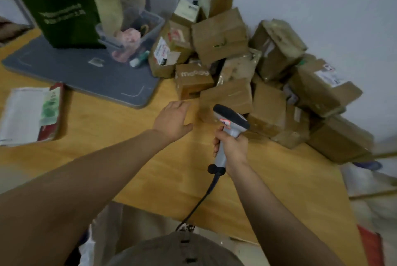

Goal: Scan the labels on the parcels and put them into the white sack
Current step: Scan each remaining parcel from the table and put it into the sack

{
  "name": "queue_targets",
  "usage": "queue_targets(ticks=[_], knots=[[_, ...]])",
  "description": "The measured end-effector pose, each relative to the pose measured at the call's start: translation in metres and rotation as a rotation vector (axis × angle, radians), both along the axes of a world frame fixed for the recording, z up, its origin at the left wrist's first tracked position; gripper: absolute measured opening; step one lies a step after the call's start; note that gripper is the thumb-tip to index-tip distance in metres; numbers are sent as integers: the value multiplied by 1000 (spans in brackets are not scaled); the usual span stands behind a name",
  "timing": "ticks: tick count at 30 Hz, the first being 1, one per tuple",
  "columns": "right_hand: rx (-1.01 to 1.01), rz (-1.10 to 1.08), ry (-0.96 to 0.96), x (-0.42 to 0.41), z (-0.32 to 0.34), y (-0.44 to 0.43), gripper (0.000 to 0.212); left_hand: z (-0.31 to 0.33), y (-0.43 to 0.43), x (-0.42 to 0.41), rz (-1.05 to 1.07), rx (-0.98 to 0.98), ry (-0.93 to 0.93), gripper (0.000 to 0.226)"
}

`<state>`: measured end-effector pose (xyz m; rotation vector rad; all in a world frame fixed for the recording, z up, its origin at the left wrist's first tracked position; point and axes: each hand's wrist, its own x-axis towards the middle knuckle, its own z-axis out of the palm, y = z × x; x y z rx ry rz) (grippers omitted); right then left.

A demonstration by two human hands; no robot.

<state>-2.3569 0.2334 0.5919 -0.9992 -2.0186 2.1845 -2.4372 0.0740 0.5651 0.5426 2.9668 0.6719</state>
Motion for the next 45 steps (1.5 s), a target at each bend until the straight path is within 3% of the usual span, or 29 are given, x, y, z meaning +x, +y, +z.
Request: queue_targets(ticks=[8, 13, 18, 22, 24, 29, 32, 36, 38, 42, 45], knots=[[-16, -135, -29, 2, -9, 63, 30, -3, 124, -39, 4, -106, 11, 97], [-3, -153, -9, 9, -19, 86, 33, -13, 172, -50, 34, -102, 195, 76], [1, -168, -15, 8, -19, 98, 27, -17, 179, -57, 41, -5, 197, 70], [-24, -153, -32, 9, -16, 87, 28, -17, 167, -52, 18, -162, 185, 112], [-34, -141, -17, 11, -13, 81, 29, -15, 171, -49, 25, -172, 186, 122], [1, -180, -11, 7, -12, 89, 30, -9, 193, -72, -125, -273, 308, 118], [10, -156, -37, 10, -18, 91, 31, -14, 199, -73, -149, -340, 348, 104], [-4, -163, -35, 10, -22, 96, 30, -12, 194, -70, -137, -210, 366, 76], [-12, -137, -15, 7, -20, 97, 30, -1, 179, -70, -58, -25, 349, 69], [-24, -68, 4, -3, -13, 83, 32, 22, 125, -75, 238, 442, 99, 68], [-29, 25, 25, -9, -4, 65, 25, 30, 76, -76, 430, 637, -65, 67]])
